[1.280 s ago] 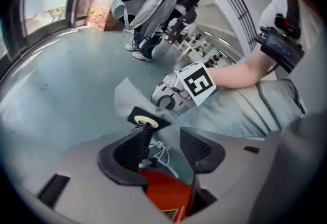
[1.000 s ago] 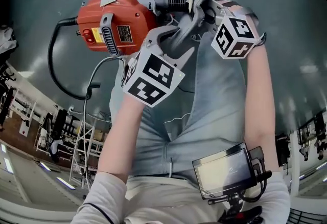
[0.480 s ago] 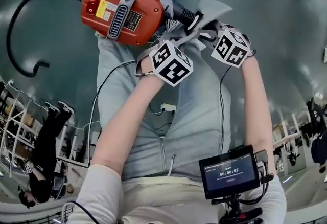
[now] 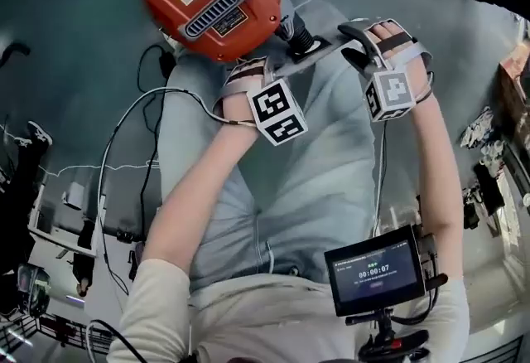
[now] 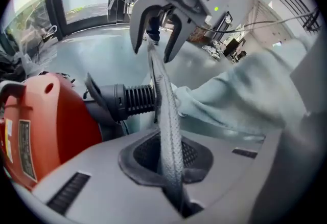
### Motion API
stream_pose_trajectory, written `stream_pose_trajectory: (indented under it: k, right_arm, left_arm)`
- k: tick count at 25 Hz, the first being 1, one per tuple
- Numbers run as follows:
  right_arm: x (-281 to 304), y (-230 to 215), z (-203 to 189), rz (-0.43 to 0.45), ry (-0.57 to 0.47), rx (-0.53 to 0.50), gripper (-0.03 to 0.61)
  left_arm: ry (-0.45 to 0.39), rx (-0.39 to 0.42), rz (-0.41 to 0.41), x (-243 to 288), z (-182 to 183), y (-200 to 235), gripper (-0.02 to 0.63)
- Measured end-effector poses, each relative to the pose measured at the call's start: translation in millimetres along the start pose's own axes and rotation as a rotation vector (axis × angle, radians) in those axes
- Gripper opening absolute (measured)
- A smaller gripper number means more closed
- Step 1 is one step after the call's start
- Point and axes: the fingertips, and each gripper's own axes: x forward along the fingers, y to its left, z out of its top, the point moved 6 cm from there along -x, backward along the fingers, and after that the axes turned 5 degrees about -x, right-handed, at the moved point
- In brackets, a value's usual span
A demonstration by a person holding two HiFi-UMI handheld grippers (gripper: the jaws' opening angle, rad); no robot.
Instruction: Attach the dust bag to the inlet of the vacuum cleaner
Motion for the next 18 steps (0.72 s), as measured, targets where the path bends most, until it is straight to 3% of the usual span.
stream_pose_trajectory:
  k: [2,3,4,7,11,15,18]
  right_arm:
    - [30,5,-9,0.072,0.079,-0.112,0.236]
    - [39,2,-15,0.098,0.112,-0.126,0.083]
    - [43,-4,-18,0.11,0.121,-0.108,0.015]
    - [26,-17,-4,0.066,0.075,-0.018,0.015]
    - [35,-18,0,0.026,0.084,0.001,0.015]
    - [55,-10,-8,0.016,0.058,0.154,0.014]
    - [55,-25,-8,0.028,0.095,0.188,0.014]
  left_arm:
    - [-0.002,-0.02,0.043,2,0,-3,0.015]
    - [-0.007,-0.051,0.075,4,-1,-1,0.015]
    - [-0.015,-0.093,0.103,3,-1,-1,0.015]
    - [-0.031,-0.198,0.145,-7,-4,-14,0.015]
    - [-0.064,-0.253,0.211,-26,-1,-18,0.014]
    - [-0.066,-0.204,0.284,-31,1,-4,0.015]
    - [-0.093,-0.15,0.286,-13,-5,11,0.015]
